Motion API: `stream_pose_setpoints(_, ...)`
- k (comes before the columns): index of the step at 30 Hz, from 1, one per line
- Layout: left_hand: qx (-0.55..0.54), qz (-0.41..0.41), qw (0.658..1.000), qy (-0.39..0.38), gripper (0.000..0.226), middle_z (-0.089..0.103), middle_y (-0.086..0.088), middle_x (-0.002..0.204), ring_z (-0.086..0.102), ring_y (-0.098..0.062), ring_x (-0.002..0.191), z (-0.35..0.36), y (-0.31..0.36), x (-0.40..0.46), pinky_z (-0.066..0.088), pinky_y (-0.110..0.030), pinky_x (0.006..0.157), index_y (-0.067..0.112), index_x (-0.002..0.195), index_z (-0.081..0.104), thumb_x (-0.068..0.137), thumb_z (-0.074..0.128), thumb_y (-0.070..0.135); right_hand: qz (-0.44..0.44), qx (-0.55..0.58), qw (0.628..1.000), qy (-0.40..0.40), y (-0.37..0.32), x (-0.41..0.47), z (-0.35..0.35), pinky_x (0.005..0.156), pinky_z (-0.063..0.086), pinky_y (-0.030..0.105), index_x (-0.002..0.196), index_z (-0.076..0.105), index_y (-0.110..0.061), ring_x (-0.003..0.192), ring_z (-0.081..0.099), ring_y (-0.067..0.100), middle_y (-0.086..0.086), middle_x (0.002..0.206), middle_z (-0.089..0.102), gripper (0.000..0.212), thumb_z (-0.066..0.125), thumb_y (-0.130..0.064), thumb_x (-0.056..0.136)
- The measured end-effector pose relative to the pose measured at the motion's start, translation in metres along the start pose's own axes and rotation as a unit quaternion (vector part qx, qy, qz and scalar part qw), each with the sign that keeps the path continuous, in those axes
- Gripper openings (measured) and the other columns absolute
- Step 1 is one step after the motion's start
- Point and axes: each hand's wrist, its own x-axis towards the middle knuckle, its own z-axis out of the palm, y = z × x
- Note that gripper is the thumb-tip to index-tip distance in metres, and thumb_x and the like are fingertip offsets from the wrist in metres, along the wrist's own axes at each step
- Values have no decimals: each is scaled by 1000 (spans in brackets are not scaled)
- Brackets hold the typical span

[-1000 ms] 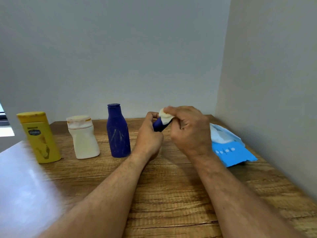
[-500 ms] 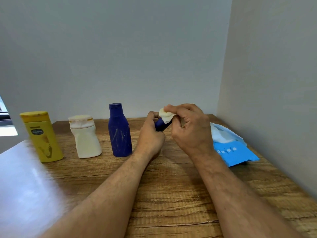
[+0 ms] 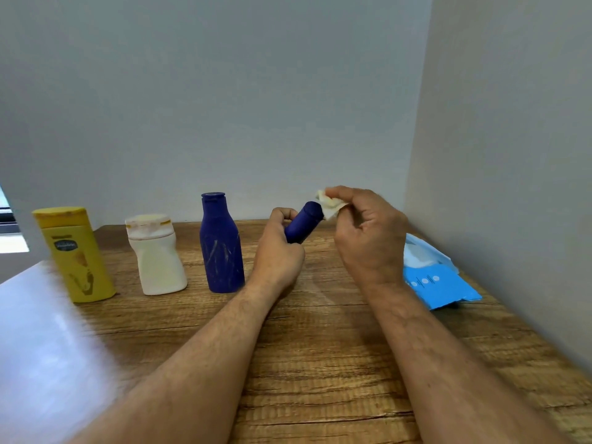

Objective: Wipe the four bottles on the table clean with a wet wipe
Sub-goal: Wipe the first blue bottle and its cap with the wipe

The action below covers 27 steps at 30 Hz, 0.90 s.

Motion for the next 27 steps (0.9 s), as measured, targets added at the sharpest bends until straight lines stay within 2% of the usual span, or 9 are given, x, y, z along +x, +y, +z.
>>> stream_pose_setpoints(2,-2,3,1000,1,60,58,-2,108,62,-21,95,0,0,0,54,-33,76,33,108,49,77,53,-18,-22,-15,998,-49,0,-2,3,89,50,17,106,75,-14,98,63,8,-4,102,73,34,52,-4,83)
stream_pose_setpoints(5,-20,5,1000,14,59,63,-4,107,63,-20,97,-2,-2,2,54,-33,78,30,109,51,78,52,-20,-68,-31,992,-98,0,-5,6,85,42,6,106,77,-15,94,55,5,-6,101,74,38,51,-7,80)
stream_pose_setpoints(7,-41,1,999,20,59,64,-5,107,64,-22,97,-2,-3,3,56,-35,78,30,109,52,78,54,-20,-77,-30,992,-93,1,-5,5,77,40,4,105,77,-17,89,49,3,-9,96,74,34,53,-11,82)
stream_pose_setpoints(9,-43,-1,999,19,58,63,-3,107,64,-21,97,-2,-3,3,57,-37,81,28,112,52,78,56,-19,-76,-28,995,-64,1,-5,2,71,45,9,99,79,-17,86,52,6,-10,89,74,29,58,-9,80)
stream_pose_setpoints(12,-15,10,1000,16,60,60,-1,110,62,-18,101,-1,-3,3,54,-32,82,29,120,46,80,60,-14,-53,-37,998,-13,2,-5,0,80,53,18,99,78,-14,91,63,10,-6,95,75,30,61,-1,79)
stream_pose_setpoints(17,15,42,999,1,64,57,1,115,64,-15,95,2,2,-1,57,-37,85,29,138,34,89,64,1,19,-42,999,12,1,-4,1,94,52,22,117,71,-12,109,64,11,1,115,72,29,60,-5,92)
stream_pose_setpoints(23,-1,82,995,-56,78,62,1,117,68,-18,97,8,1,-4,60,-44,89,42,148,20,93,59,3,98,-48,992,-68,2,-10,11,93,53,22,129,64,-21,109,64,8,-5,122,69,32,57,-22,98)
stream_pose_setpoints(25,-2,85,993,-76,80,62,1,116,68,-16,98,9,2,-6,61,-40,86,39,152,17,94,58,2,116,-40,990,-64,2,-11,12,90,54,20,130,63,-24,107,65,8,-8,120,70,32,57,-27,98)
stream_pose_setpoints(27,18,96,992,-85,84,59,0,123,65,-15,105,10,4,-8,59,-34,91,38,153,12,93,58,1,111,-18,993,-47,1,-10,12,90,54,20,128,64,-23,107,64,5,-8,119,70,31,58,-27,98)
